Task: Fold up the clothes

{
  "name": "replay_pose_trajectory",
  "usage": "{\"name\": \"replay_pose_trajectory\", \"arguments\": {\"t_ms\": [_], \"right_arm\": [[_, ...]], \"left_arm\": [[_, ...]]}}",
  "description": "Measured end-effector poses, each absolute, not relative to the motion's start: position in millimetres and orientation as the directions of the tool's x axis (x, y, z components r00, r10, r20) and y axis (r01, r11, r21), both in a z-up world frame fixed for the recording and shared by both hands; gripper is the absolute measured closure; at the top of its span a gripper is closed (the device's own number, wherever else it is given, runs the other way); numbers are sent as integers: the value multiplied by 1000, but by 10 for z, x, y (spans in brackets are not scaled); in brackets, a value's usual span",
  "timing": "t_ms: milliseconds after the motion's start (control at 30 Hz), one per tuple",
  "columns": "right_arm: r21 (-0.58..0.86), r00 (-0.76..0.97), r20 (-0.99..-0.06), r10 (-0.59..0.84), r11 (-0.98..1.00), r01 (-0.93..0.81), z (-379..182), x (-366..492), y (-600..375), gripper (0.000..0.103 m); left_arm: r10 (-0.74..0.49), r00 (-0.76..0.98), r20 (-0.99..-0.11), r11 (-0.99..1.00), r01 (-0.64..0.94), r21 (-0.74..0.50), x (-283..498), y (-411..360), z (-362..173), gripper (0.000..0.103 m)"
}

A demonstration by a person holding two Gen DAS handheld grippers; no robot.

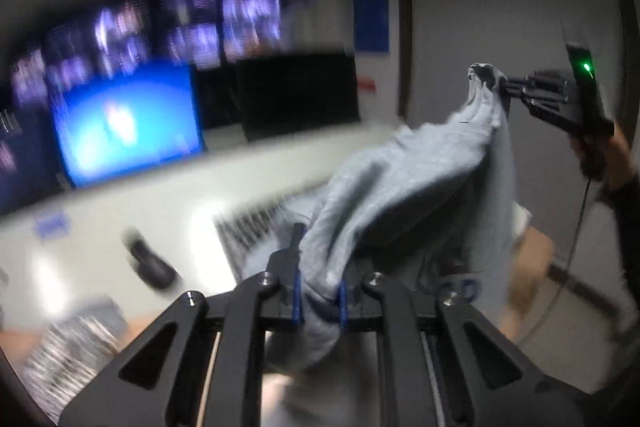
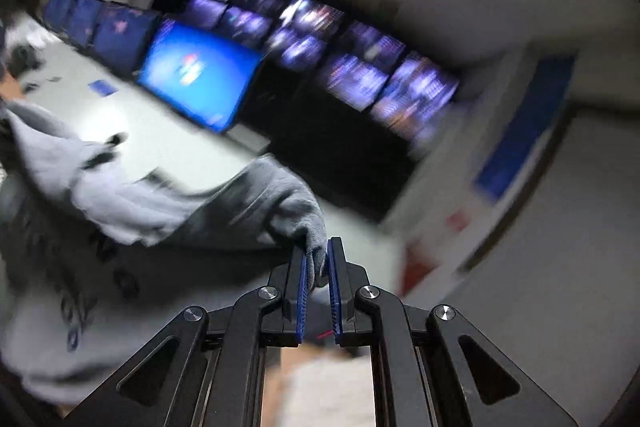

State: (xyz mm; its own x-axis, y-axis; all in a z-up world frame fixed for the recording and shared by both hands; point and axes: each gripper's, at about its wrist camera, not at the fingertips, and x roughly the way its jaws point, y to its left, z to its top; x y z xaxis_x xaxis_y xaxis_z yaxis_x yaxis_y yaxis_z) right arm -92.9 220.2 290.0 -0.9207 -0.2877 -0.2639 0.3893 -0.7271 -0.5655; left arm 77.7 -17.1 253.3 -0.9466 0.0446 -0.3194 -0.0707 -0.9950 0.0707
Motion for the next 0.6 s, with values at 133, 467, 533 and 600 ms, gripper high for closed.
{"name": "replay_pose_trajectory", "arguments": {"t_ms": [133, 467, 533, 600], "right_arm": [[-638, -960, -139, -244, -719, 275, 3447, -1016, 1690, 93], [-659, -908, -416, 50, -705, 264, 2332, -3133, 127, 72], [-616, -855, -519, 23, -703, 355, 1931, -3217, 98, 72], [-550, -788, -606, -106, -660, 512, 1664, -2927, 155, 68]], "left_arm": [[-149, -968, -201, -982, 121, 144, 758, -170, 3026, 93], [-474, -682, -557, -878, 417, 237, -1028, -1332, 1978, 92], [-423, -632, -650, -891, 419, 172, -1146, -1657, 1673, 90], [-351, -641, -682, -917, 381, 115, -1017, -1808, 1478, 87]]}}
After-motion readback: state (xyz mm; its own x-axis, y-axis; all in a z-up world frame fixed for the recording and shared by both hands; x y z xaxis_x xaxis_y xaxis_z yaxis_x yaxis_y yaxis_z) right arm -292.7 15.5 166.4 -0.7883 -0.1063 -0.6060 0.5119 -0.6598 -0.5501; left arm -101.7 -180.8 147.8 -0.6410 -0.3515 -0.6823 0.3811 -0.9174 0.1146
